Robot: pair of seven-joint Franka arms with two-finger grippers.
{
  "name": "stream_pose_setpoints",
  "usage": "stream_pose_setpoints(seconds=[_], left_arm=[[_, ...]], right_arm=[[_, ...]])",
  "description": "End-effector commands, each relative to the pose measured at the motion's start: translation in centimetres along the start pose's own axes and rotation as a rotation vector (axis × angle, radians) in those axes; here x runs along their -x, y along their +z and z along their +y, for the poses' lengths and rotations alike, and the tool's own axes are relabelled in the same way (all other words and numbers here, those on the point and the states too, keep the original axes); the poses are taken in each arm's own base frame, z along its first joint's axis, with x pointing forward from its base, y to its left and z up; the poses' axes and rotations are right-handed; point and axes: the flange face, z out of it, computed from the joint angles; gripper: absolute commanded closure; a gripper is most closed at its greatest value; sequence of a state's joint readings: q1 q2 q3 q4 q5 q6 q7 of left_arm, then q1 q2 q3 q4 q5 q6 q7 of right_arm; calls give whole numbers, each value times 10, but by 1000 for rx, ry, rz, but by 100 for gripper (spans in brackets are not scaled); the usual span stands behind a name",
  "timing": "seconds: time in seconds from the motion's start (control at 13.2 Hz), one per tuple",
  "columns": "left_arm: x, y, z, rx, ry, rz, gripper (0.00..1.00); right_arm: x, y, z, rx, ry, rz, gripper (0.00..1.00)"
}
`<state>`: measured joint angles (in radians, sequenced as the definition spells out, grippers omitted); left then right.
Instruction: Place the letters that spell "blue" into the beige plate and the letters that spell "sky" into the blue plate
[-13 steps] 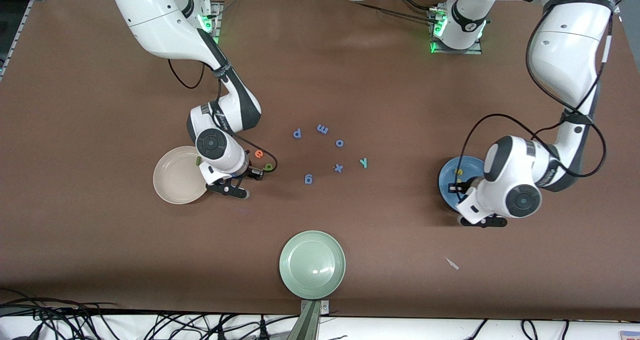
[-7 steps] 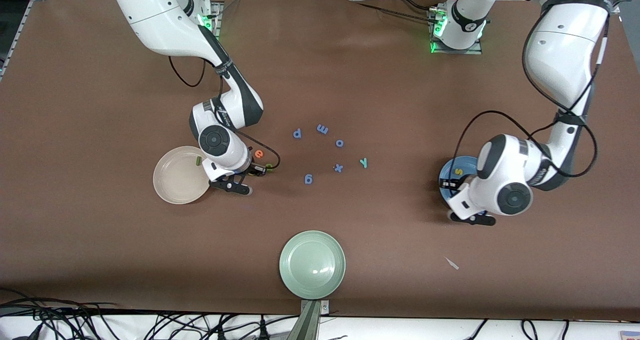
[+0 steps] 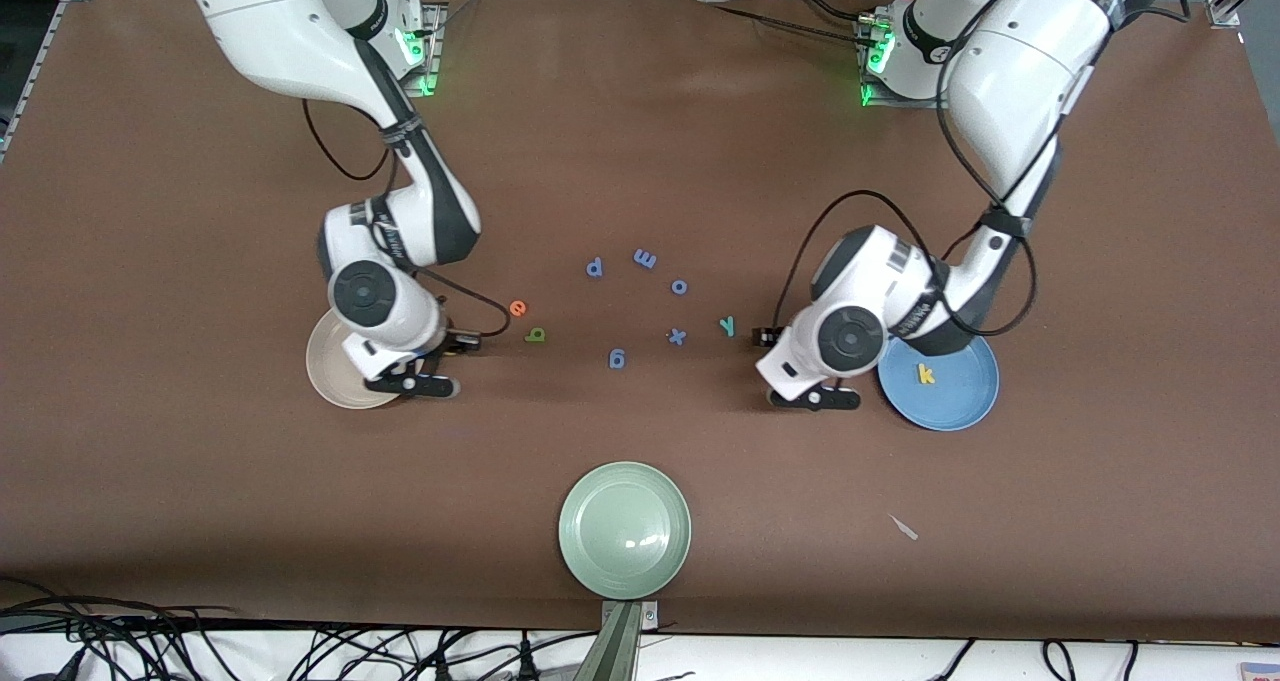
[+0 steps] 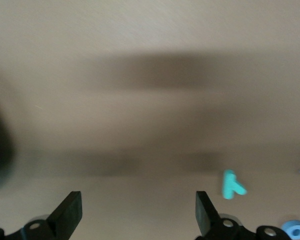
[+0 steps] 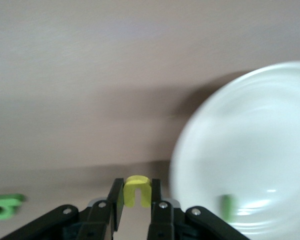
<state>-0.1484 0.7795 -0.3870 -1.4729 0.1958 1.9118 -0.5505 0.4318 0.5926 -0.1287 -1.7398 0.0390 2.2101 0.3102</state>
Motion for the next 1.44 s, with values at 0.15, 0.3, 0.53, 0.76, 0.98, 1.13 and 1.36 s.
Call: stream_pose_setpoints(seconds=[0.15,0.3,0.53,0.76,0.98,1.13,1.36], left_arm=[[24,30,65,38,-87,76,0],[30,53,69,62,-81,92,1],[35,63,71,68,-100,95,19],[32,61,68,62,-82,105,39],[32,62,66,61,-82,101,79],[33,64,65,58,-83,97,85],[30,58,60,57,-91,99,96]], right_arm=[[-4,-7,74,36,-132,-55,84],[-3,-2,76,26,-119,-64,52],[-1,-3,70,-5,-64,-72,29],[11,-10,19,-31,43,-72,29],[38,-14,-51,-68,162,-92,29],[52,-12,-79,-81,217,-99,29],[70,3,-96,-97,257,-90,29]])
